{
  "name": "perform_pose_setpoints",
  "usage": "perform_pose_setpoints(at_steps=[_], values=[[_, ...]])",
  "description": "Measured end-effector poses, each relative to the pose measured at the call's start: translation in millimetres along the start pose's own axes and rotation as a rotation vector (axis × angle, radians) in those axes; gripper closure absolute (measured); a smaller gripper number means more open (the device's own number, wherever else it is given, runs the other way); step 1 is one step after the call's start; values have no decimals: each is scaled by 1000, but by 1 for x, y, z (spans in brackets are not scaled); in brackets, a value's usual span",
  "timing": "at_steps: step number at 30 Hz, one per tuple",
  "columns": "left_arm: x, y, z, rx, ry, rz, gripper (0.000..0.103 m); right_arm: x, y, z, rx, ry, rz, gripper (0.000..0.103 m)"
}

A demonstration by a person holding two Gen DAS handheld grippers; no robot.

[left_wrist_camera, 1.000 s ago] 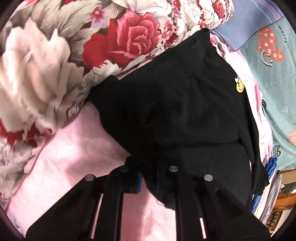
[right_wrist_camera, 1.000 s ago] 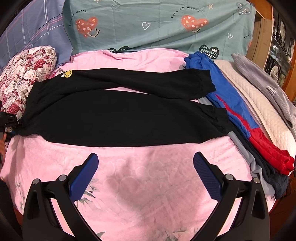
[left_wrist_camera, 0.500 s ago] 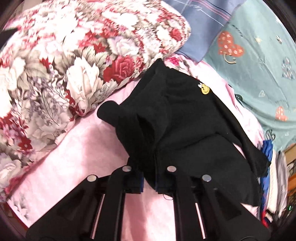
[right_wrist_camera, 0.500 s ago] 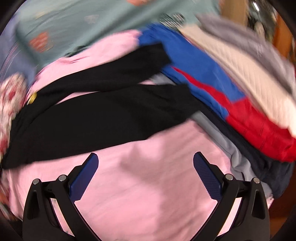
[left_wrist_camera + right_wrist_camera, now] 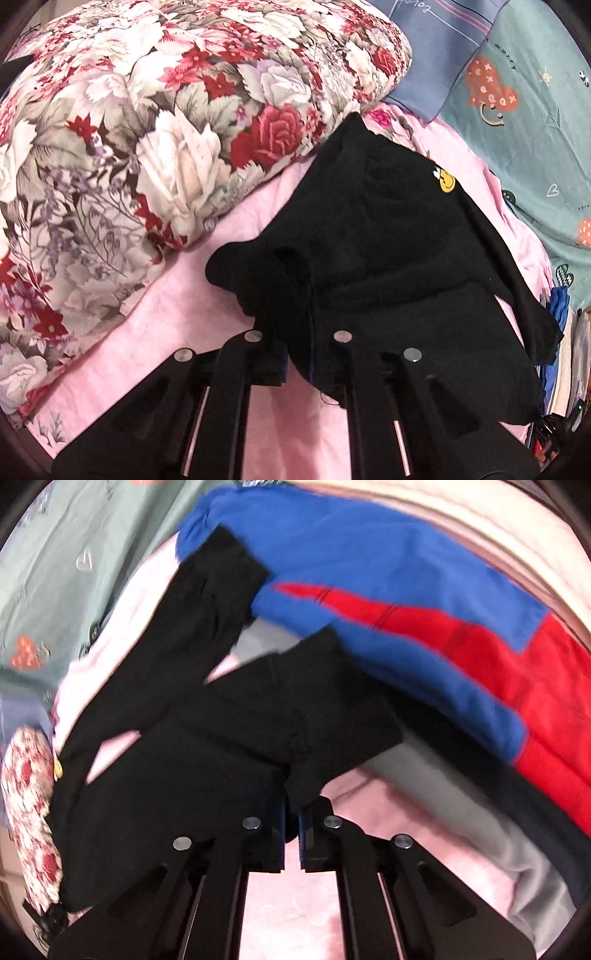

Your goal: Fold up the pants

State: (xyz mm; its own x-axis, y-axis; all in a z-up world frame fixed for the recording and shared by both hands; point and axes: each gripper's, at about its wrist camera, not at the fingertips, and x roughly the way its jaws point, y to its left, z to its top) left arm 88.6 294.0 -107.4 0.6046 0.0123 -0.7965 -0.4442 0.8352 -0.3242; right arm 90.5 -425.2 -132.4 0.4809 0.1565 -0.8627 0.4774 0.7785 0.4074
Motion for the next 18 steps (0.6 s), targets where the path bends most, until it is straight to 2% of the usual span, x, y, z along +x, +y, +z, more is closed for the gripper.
perform_pose_setpoints(at_steps=[2, 5, 7, 9, 11, 15, 16, 17, 18], values=[[-5, 2, 0, -3, -6, 7, 95, -16, -1, -2, -6, -16, 8, 98], [-17, 7, -2, -2, -9, 16, 95, -44, -2, -6, -32, -45, -23, 98], [-28, 9, -7, 17, -8, 7, 95, -63, -8, -16, -57, -26, -29, 98], [-42, 11, -20, 48, -12, 21, 95, -78, -13, -32, -98, -21, -83, 98], [-46, 19, -32, 54, 9, 28, 95, -78, -24, -46, -104, 5, -115, 98], [-28, 24, -43, 103, 78, 56, 93, -50, -47, -65, -88, 78, -150, 96], [-26, 24, -44, 117, 85, 68, 85, -47, -50, -66, -89, 83, -157, 95], [-33, 22, -46, 138, 69, 86, 75, -49, -49, -67, -96, 81, -161, 85], [-41, 19, -47, 162, 43, 113, 68, -54, -45, -66, -115, 74, -230, 64]])
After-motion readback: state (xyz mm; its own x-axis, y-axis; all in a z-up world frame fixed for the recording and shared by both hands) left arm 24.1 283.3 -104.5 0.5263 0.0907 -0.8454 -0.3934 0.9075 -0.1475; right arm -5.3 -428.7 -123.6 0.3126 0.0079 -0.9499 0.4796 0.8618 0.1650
